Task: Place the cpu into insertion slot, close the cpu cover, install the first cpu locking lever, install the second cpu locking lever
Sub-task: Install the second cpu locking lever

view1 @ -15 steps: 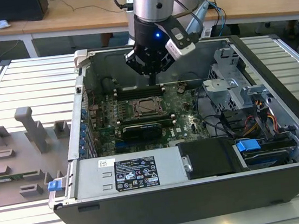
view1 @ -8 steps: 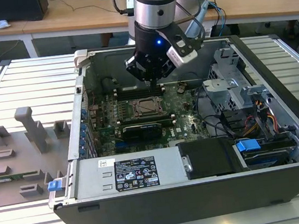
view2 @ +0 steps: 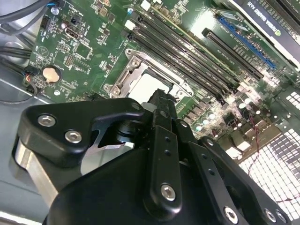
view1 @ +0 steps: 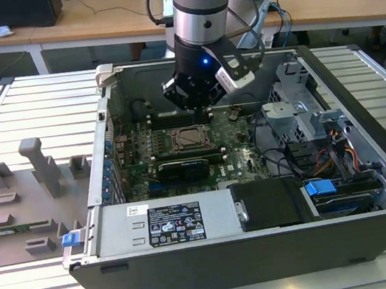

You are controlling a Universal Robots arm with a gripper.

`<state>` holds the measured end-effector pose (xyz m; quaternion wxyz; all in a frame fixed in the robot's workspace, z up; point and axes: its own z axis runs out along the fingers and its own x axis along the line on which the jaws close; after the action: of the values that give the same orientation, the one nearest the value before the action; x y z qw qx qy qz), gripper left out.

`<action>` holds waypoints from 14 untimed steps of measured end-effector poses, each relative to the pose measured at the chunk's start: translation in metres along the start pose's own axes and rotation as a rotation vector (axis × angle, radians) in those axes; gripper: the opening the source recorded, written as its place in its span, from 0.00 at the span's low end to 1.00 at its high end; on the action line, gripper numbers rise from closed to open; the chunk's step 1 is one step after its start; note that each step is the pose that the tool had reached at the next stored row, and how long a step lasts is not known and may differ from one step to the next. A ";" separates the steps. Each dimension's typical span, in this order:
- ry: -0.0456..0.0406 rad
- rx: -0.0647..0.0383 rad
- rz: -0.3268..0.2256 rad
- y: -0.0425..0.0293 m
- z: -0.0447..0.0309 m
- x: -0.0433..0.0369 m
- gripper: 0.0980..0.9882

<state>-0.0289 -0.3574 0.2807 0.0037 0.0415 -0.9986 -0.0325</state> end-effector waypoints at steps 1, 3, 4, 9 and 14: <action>0.0000 0.000 0.000 -0.0001 0.0010 0.0000 0.01; 0.0000 0.000 0.000 -0.0004 0.0056 0.0000 0.01; 0.0000 0.000 0.000 -0.0005 0.0074 -0.0001 0.01; 0.0000 0.000 0.000 -0.0012 0.0151 -0.0001 0.01; 0.0000 0.000 0.000 -0.0018 0.0225 -0.0001 0.01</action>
<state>-0.0289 -0.3577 0.2580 0.0037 0.0415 -0.9986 -0.0328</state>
